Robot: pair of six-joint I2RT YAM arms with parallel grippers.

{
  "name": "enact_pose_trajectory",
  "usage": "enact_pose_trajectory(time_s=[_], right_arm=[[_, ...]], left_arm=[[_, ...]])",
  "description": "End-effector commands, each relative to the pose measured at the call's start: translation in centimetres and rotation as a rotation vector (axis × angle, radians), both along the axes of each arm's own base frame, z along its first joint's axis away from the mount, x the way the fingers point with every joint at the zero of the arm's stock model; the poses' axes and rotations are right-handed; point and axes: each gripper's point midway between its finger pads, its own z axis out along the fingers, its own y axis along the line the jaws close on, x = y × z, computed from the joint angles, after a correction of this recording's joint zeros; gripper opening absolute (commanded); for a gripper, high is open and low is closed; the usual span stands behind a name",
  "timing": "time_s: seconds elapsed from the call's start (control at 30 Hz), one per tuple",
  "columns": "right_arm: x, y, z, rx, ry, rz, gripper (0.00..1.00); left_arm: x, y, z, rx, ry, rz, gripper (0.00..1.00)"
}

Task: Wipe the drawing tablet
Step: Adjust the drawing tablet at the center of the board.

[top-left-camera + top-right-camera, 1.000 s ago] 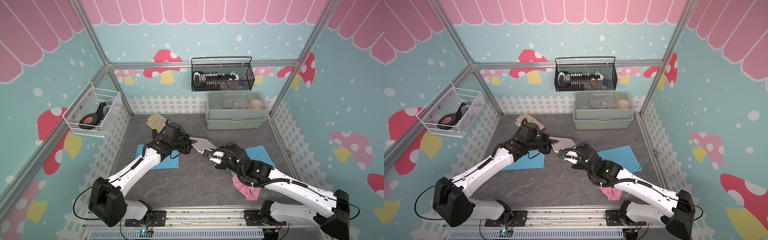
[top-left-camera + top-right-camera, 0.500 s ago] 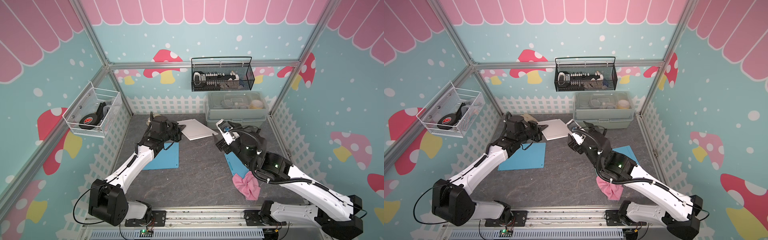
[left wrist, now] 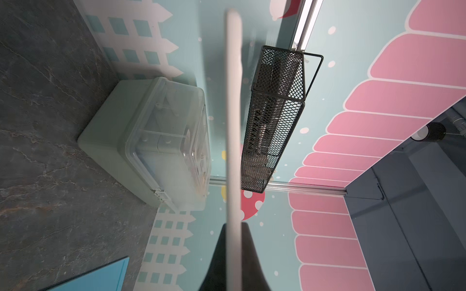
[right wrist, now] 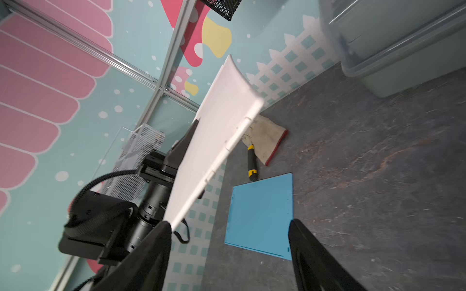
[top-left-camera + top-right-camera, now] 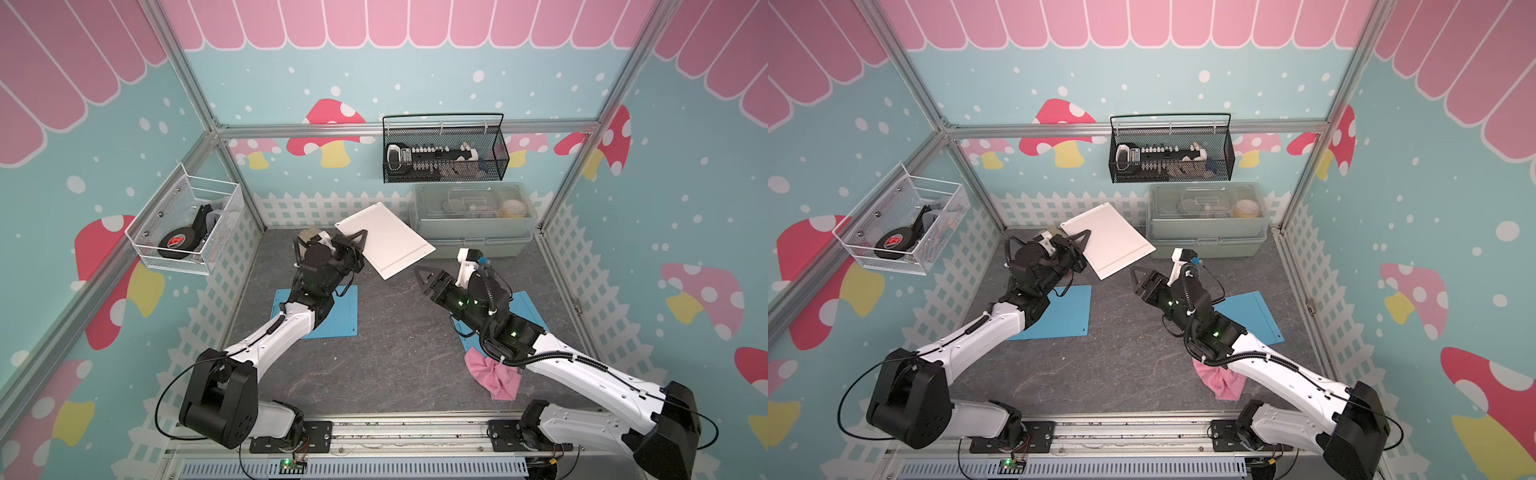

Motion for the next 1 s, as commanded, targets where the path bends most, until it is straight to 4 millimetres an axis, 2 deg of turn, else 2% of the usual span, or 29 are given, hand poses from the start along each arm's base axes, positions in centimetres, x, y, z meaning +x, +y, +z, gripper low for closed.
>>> enact_pose_trajectory(time_s=[0.0,0.1,0.23,0.3,0.43,0.63,0.67,0.7,0.73,0.77,0.8,0.9,0.97], right_arm=[[0.1,1.8,6.2,0.322,-0.053,0.072,0.71],[0.8,2.7,5.2,0.341,-0.013,0.075,0.67],[2.2,2.3,3.8,0.339,0.016,0.014,0.59],[2.9,2.3,3.6,0.352,0.020,-0.005,0.54],[4.5,2.4,4.4,0.398,-0.006,-0.030,0.37],[6.6,3.7,5.1,0.426,0.003,-0.007,0.00],[6.7,3.7,5.1,0.424,0.004,-0.007,0.00],[6.8,3.6,5.2,0.419,0.004,-0.011,0.00],[6.9,3.3,5.1,0.402,0.006,-0.015,0.00],[6.9,3.0,5.0,0.379,0.009,-0.017,0.00],[7.0,2.6,5.1,0.362,0.009,-0.018,0.00],[7.4,0.8,4.8,0.300,0.018,-0.014,0.00],[7.2,-0.8,4.5,0.226,0.022,-0.002,0.00]], left_arm=[[-0.6,-0.4,3.4,-0.073,-0.139,0.009,0.00],[-0.9,-0.7,3.2,-0.098,-0.145,0.010,0.00],[-1.2,-0.6,3.6,-0.129,-0.164,0.022,0.00],[-1.9,-1.8,3.7,-0.135,-0.168,-0.003,0.00],[-2.7,-2.7,3.0,-0.143,-0.156,-0.015,0.00],[-3.6,-2.6,1.4,-0.178,-0.139,0.007,0.00],[-3.6,-2.5,1.3,-0.181,-0.136,0.011,0.04],[-3.7,-2.6,1.1,-0.178,-0.129,0.008,0.17],[-3.7,-2.6,0.9,-0.171,-0.117,0.005,0.35],[-3.8,-2.6,0.6,-0.156,-0.095,0.001,0.47],[-4.0,-2.6,0.2,-0.137,-0.074,-0.001,0.55],[-5.1,-2.0,-2.0,-0.030,0.052,0.004,0.71],[-6.7,-1.4,-3.8,0.081,0.153,-0.010,0.74]])
